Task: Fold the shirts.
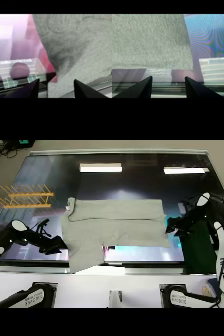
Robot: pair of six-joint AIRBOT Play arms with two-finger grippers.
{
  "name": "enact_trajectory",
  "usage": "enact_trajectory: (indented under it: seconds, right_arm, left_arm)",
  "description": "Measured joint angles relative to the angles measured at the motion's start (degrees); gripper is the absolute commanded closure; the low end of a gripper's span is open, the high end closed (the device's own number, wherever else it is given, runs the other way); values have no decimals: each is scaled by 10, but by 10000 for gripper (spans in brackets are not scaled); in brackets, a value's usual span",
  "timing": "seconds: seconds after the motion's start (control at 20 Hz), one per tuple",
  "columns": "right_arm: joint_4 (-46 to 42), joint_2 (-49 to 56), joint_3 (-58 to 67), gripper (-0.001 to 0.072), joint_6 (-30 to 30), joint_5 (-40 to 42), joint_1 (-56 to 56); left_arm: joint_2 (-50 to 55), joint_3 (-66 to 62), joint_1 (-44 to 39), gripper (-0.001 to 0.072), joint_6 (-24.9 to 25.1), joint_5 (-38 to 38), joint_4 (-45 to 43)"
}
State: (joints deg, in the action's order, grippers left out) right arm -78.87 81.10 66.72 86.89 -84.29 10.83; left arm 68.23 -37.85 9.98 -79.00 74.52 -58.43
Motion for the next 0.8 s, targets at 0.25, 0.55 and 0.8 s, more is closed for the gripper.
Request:
enact_trajectory:
  seconds: [0.25,0.55,0.8]
  right_arm:
    - [-2,-7,-14,268,-2,6,0]
    - [-18,-8,-47,221,1,22,1]
    - [-22,12,-79,205,3,47,1]
  left_arm:
    - [4,54,-24,197,3,-50,34]
    - [10,70,-49,674,-8,-104,49]
    - [10,71,-52,675,-12,-114,62]
